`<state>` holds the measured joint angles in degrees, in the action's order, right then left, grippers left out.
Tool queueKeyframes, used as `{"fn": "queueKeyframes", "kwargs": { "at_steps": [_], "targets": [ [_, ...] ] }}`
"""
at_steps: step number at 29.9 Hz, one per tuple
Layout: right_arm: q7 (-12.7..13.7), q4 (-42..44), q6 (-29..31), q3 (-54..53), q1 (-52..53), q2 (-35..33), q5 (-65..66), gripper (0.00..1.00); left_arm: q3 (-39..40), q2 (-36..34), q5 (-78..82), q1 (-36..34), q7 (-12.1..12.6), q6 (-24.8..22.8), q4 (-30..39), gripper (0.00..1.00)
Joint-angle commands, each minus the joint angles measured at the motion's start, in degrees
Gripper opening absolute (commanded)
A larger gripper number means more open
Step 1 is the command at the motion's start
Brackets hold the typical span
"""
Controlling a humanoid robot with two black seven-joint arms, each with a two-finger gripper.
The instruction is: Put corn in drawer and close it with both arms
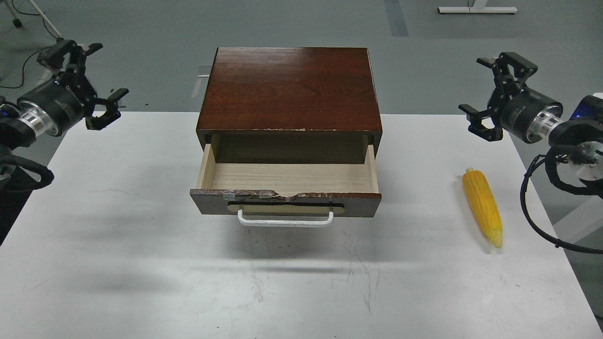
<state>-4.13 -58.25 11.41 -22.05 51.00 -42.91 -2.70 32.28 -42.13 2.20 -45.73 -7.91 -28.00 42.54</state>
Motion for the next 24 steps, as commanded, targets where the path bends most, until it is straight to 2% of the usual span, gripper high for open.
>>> {"fn": "queueKeyframes", "kwargs": {
  "at_steps": [1,12,17,24],
  "targets": [
    [0.3,0.0,-0.4,0.2,0.2,-0.2,0.2,1.00,-0.1,0.3,0.0,-0.1,-0.3,0.0,0.0,0.98],
    [0.5,-0.6,-1.6,2.4,1.7,-1.0,3.7,1.00,-0.2,0.8,0.0,-0.2,-0.4,0.0,0.1,0.98],
    [0.5,-1.6,-2.3,2.6,2.7,-3.3,3.7,1.00,-0.3,0.7,0.1,-0.2,0.2,2.7,0.1,0.98],
    [0.6,-2.2,-2.7,2.6,2.7,-5.0,3.5,1.00,-0.3,0.3,0.1,-0.3,0.1,2.8,0.8,0.98]
  ]
}}
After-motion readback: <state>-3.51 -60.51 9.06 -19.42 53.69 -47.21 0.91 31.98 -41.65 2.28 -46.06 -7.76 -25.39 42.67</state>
